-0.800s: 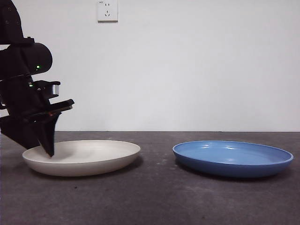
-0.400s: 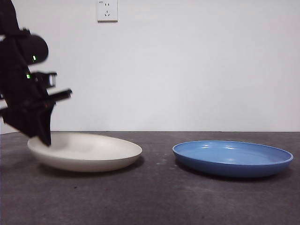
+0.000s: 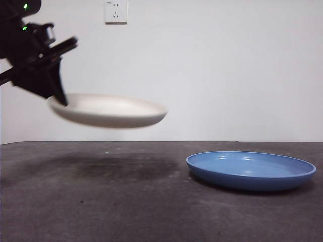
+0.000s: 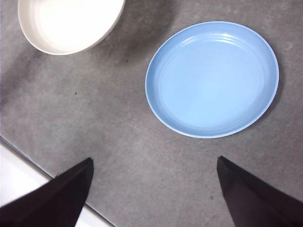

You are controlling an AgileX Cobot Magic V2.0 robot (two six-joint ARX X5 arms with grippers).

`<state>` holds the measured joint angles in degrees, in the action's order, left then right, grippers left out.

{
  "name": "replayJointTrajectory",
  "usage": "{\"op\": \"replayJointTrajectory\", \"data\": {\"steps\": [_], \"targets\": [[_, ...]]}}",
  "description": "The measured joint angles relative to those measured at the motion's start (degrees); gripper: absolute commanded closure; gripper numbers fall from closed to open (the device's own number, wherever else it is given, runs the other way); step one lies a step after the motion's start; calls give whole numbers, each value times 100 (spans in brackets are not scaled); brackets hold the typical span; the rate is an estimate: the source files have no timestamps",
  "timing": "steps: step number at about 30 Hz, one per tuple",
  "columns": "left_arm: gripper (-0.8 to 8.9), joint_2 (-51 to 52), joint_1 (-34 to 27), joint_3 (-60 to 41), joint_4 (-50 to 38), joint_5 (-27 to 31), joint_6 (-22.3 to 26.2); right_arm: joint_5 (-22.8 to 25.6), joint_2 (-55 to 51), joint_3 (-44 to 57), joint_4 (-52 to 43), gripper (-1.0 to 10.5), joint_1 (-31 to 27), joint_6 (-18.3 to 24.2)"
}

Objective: Pick up the white plate, put it on the blue plate, put it on desk

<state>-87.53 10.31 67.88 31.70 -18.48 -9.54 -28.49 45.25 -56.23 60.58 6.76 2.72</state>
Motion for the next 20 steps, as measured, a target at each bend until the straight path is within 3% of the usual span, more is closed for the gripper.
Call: {"op": "replayJointTrajectory", "data": {"steps": [11,20], "targets": [[804,-168,1327,42,-957,-35,-785,24,-151,0,-59,528,0,-243],[804,-1335,2002,1047,-960,138,-1058,446,-581,-328,-28,528,0,-446]]}}
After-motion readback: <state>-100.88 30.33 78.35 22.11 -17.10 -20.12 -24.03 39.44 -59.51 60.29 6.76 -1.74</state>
